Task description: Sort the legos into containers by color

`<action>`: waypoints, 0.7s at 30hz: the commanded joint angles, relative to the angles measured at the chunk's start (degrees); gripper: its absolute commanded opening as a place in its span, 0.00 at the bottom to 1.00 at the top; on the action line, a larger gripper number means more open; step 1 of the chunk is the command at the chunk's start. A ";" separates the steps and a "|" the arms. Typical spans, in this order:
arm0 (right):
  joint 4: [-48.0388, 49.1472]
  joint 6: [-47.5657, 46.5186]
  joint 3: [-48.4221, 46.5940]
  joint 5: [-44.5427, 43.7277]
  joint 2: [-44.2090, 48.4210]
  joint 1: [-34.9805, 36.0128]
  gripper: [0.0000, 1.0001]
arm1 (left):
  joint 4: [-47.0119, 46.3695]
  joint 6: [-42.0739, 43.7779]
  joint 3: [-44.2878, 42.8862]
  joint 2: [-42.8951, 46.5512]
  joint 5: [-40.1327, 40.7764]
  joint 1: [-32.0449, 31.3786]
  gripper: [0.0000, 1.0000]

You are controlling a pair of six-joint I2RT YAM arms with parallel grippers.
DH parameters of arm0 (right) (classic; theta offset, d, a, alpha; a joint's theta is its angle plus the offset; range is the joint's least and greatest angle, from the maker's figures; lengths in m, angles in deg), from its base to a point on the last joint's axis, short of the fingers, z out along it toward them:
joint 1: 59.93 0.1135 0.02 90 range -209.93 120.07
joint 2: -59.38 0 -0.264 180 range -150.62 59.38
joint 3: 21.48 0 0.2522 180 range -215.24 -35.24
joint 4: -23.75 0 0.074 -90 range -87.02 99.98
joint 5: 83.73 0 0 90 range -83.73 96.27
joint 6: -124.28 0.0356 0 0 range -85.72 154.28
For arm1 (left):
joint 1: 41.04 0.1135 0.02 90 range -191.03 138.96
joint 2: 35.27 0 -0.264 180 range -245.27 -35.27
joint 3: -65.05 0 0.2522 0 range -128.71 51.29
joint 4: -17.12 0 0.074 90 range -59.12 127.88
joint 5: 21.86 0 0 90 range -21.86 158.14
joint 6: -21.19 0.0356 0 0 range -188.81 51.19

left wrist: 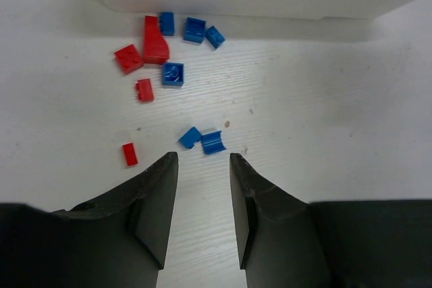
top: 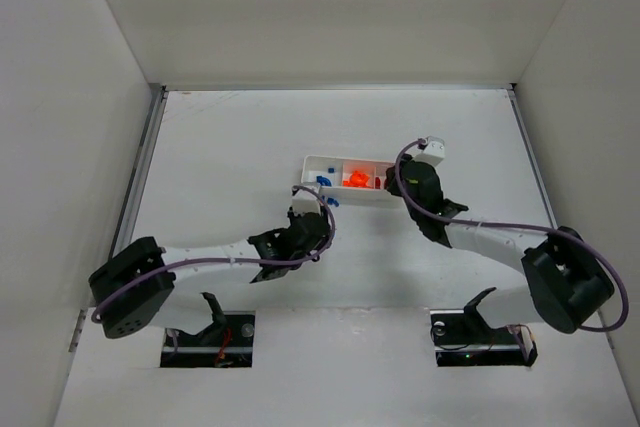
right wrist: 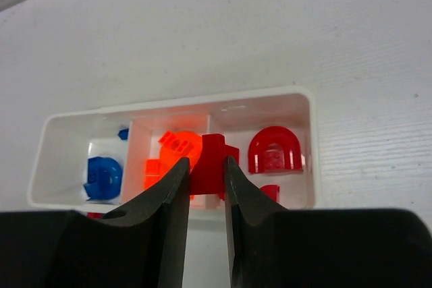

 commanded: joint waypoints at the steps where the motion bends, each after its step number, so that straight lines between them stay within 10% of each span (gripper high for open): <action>1: 1.74 -1.12 -0.47 2.72 -0.99 -1.15 0.22 | -1.84 1.49 -3.07 -2.44 1.44 -1.12 0.33; 12: 4.21 -1.91 -1.61 3.16 -3.89 -2.55 0.51 | -1.49 1.40 -5.09 -7.09 3.46 -2.08 0.35; 21: 2.89 -4.10 0.94 3.68 5.51 -1.76 0.56 | -0.61 1.57 -5.88 -11.13 6.88 -4.45 0.37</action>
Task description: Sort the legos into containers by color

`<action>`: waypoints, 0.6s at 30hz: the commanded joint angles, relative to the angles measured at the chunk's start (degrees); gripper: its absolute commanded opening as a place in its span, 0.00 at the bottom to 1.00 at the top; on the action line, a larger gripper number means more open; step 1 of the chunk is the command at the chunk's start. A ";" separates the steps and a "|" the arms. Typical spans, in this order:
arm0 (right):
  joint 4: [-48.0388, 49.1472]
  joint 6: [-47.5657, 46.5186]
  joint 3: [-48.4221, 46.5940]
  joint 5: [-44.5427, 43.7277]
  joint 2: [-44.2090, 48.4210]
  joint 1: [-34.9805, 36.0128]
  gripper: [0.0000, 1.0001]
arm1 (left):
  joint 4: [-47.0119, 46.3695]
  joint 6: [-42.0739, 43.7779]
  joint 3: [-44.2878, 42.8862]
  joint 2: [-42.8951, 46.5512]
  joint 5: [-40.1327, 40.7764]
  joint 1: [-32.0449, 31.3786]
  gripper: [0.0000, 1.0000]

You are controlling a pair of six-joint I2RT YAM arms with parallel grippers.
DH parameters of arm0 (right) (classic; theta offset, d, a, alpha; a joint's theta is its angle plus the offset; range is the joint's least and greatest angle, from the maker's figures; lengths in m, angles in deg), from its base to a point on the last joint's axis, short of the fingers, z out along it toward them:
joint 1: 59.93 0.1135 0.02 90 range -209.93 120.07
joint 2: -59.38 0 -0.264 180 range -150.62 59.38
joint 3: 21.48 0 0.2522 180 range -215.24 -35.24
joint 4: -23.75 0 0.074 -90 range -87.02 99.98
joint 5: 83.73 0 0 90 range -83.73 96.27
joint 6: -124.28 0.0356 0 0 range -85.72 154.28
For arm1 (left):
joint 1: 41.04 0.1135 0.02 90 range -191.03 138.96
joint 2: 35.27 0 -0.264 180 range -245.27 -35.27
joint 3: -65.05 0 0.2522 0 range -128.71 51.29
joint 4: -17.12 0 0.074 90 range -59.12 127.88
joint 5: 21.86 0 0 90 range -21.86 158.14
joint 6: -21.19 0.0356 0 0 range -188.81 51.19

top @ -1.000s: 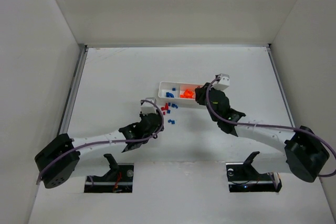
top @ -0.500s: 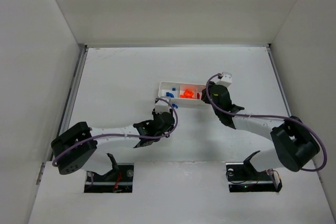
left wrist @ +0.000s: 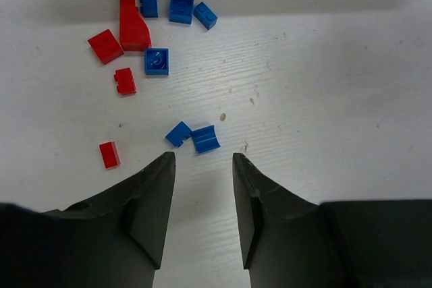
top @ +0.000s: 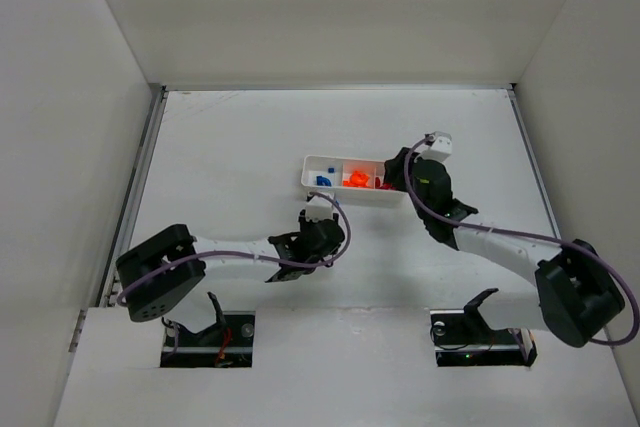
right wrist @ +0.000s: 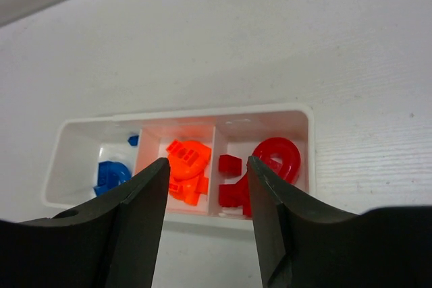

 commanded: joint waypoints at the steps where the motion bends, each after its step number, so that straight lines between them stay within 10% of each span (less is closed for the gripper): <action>1: 2.01 -2.29 1.05 0.73 3.72 0.77 0.56 | 0.16 0.77 -2.50 -2.20 3.78 -0.78 0.37; 18: 3.51 -3.17 7.91 -0.41 9.70 3.67 0.55 | 2.79 -3.72 -7.95 -10.82 6.07 -1.40 0.28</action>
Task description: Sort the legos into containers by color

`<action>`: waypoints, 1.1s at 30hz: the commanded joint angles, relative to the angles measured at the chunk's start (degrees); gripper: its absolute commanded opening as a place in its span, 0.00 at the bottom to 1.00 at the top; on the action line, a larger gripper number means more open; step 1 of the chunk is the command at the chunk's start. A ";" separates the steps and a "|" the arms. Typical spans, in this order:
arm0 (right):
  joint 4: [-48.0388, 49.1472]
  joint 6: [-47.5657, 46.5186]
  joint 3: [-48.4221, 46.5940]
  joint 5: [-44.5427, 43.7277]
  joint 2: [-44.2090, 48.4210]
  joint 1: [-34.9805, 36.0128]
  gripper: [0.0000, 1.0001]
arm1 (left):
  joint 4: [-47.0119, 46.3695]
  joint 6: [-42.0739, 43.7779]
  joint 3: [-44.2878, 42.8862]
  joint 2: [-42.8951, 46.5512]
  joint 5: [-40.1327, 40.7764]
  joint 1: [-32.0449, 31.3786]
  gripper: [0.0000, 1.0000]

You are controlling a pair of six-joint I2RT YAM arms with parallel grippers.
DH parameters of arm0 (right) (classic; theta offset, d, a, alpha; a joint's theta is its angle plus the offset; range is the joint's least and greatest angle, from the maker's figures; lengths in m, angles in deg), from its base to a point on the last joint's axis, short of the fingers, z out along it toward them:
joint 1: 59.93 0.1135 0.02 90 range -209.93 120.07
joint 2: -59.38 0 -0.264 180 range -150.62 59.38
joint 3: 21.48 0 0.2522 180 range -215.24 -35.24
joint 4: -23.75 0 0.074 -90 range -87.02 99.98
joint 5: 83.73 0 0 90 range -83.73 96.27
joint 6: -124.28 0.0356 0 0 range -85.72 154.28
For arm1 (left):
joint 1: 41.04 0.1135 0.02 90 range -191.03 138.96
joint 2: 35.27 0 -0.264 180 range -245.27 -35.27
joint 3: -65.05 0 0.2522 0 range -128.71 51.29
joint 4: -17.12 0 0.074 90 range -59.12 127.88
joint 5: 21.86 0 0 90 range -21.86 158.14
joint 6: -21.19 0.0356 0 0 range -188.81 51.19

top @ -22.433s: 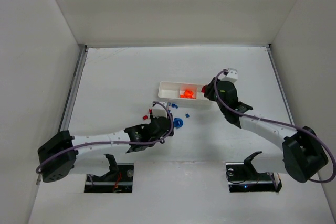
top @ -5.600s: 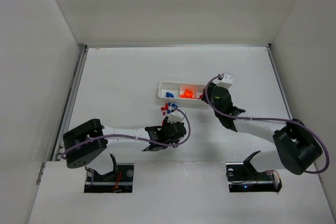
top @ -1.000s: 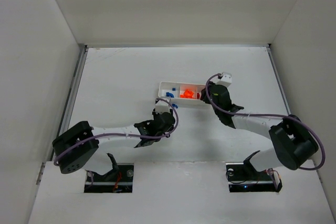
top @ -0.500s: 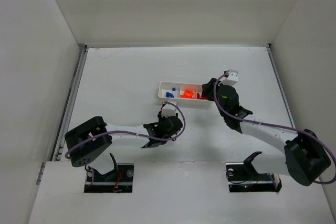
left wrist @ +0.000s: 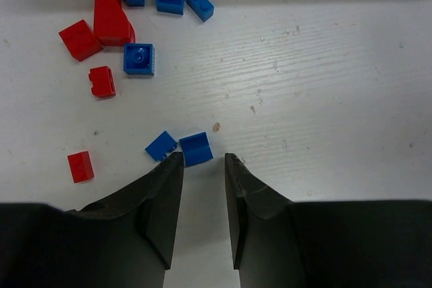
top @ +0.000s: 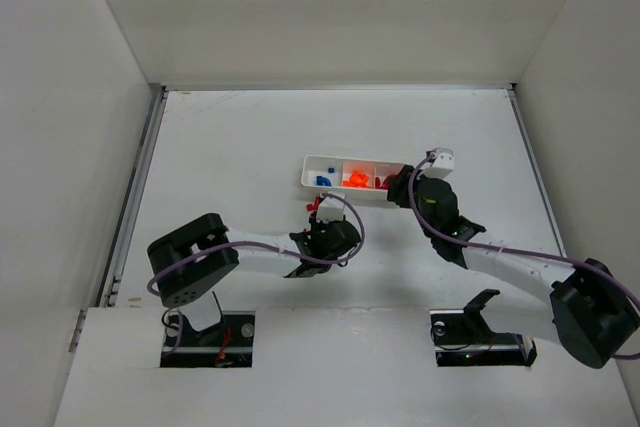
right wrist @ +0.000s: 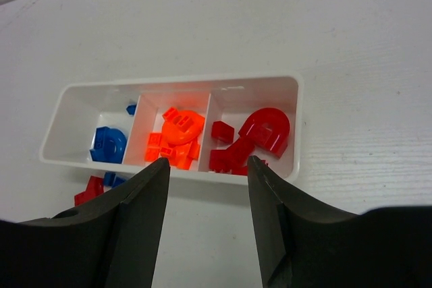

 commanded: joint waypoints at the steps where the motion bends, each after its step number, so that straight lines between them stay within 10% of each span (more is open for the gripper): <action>1: 2.96 -0.77 -0.09 -0.39 0.56 1.03 0.55 | 0.94 -0.94 -2.00 -0.28 3.12 -0.13 0.28; 14: 2.96 -1.21 0.00 -0.91 0.04 1.03 0.55 | 0.50 0.11 -3.24 -3.90 3.92 -0.66 0.12; 23: 2.96 -0.68 1.05 -1.26 1.53 0.50 0.53 | 0.59 3.28 -1.83 11.56 3.74 -0.14 0.10; 33: 3.40 -1.38 1.31 -0.21 1.79 1.90 0.22 | -4.25 6.97 -11.93 5.61 -5.48 16.03 0.11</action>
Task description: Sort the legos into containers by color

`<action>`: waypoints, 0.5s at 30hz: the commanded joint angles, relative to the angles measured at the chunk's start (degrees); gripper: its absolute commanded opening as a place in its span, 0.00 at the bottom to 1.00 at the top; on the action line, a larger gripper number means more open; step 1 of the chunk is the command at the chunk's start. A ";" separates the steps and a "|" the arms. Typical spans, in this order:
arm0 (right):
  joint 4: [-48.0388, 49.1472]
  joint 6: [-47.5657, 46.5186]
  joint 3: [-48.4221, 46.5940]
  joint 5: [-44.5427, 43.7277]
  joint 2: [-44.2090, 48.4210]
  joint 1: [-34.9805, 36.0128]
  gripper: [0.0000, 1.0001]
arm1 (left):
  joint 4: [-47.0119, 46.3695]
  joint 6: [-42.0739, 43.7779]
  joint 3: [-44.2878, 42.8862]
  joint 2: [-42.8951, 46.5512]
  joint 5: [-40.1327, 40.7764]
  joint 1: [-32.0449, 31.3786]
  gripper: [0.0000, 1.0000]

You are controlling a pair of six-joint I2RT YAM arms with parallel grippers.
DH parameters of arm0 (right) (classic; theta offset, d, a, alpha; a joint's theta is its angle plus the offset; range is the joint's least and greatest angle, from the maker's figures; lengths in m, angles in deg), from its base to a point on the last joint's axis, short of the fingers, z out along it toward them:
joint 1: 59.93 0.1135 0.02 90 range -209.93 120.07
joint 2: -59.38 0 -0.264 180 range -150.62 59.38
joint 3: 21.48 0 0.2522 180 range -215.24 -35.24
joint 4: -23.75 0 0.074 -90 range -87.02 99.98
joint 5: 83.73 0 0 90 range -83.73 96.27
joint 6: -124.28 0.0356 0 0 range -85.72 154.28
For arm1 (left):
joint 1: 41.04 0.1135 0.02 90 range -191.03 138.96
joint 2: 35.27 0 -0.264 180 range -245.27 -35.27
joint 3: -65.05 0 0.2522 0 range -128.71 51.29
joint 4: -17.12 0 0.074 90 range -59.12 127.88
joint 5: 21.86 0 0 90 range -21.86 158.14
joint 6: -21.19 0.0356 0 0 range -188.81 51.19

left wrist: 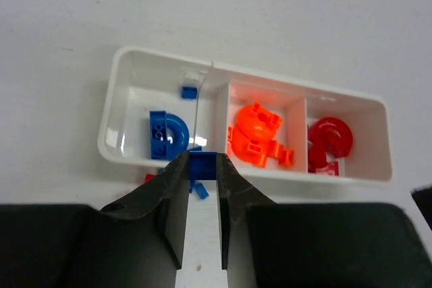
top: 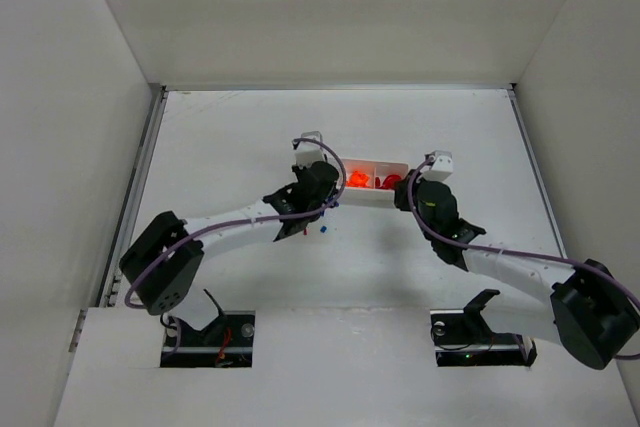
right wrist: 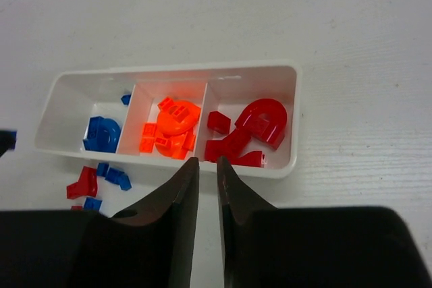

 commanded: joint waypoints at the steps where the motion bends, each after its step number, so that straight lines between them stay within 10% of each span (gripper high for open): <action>1: 3.42 -0.86 0.27 0.73 1.90 2.49 0.21 | -1.58 1.18 -3.47 -4.60 -4.85 4.42 0.11; 8: 1.05 -0.51 -0.17 -0.84 3.49 11.99 0.26 | -2.55 0.47 -6.64 -11.11 -7.67 8.83 0.13; 15: 1.49 1.33 -4.73 -2.69 -5.90 21.39 0.38 | -3.69 -1.20 -3.76 -7.62 -7.76 9.71 0.36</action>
